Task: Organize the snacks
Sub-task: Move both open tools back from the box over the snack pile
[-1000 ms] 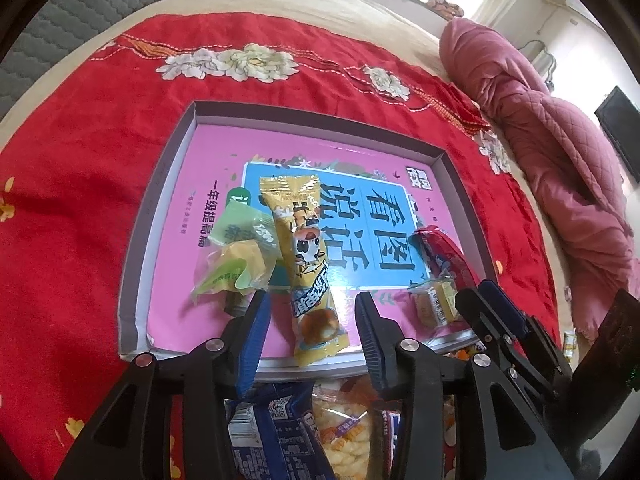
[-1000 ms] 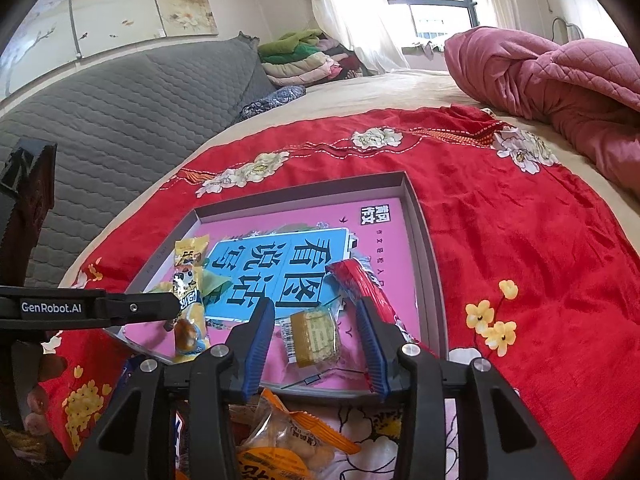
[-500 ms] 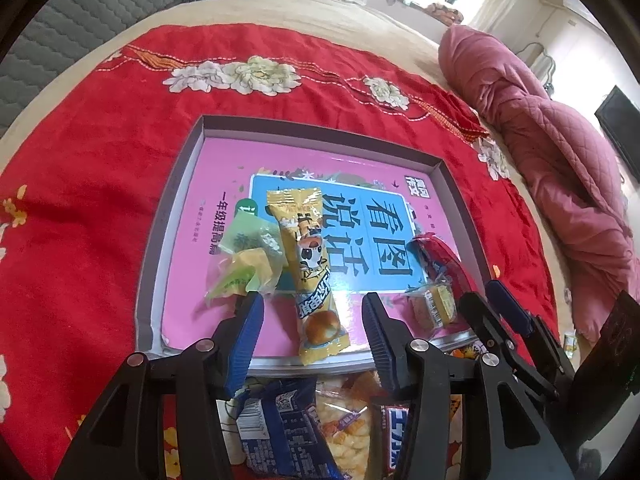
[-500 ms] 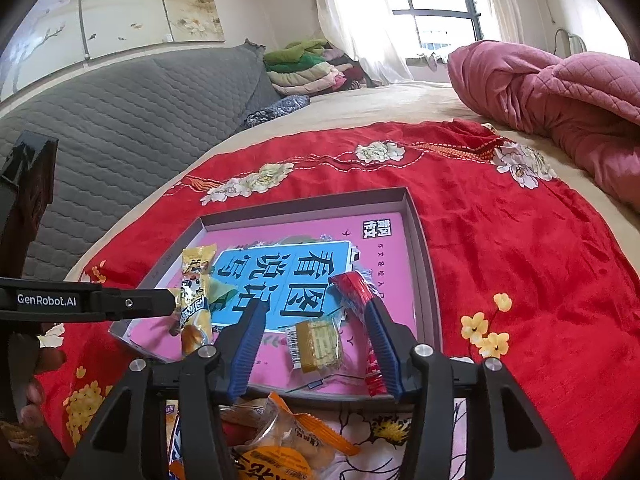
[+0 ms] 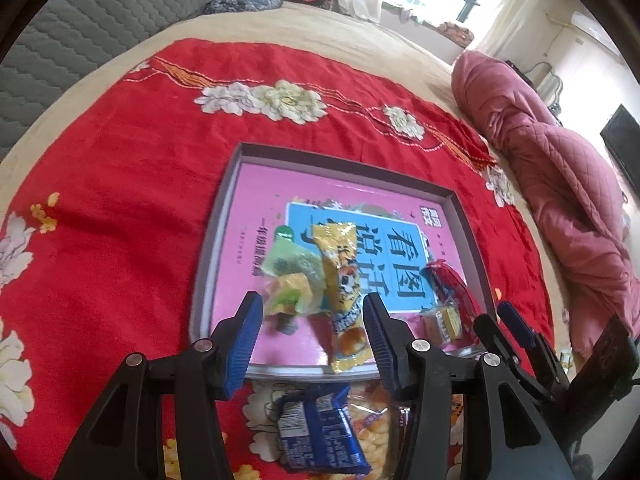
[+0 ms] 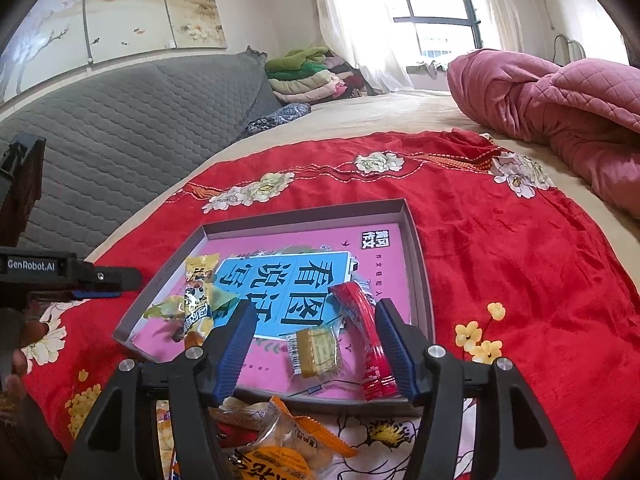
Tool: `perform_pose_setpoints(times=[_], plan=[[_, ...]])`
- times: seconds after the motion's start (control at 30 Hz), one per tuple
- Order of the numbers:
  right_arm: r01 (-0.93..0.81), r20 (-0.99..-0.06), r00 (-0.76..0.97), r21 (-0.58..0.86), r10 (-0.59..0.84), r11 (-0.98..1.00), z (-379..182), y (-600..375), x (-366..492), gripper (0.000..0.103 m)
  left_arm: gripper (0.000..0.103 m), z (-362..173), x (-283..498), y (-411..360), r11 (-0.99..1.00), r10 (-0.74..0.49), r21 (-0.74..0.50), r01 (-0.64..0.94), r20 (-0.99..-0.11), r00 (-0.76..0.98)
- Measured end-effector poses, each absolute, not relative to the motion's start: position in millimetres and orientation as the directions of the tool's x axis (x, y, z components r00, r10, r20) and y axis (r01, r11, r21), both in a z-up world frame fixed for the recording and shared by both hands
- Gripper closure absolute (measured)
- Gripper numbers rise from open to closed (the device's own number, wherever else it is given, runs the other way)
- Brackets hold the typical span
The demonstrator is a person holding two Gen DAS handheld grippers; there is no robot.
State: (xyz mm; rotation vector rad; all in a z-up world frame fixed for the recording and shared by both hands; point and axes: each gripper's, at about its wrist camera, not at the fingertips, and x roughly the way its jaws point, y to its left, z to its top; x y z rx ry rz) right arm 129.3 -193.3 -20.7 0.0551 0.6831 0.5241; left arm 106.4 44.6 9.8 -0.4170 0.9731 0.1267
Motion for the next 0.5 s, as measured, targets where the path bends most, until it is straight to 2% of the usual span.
perform_pose_setpoints(times=[0.13, 0.5], plan=[[-0.45, -0.58, 0.656, 0.213, 0.483, 0.867, -18.4, -193.9, 127.6, 0.041, 0.044, 15.7, 101.3, 53.9, 0.907, -0.071, -0.292, -0.303, -0.815, 0.575], [-0.452, -0.565, 0.663, 0.22, 0.491, 0.864, -14.3, -196.4, 125.7, 0.034, 0.043, 22.8, 92.8, 66.0, 0.901, -0.042, -0.283, -0.33, -0.811, 0.583]])
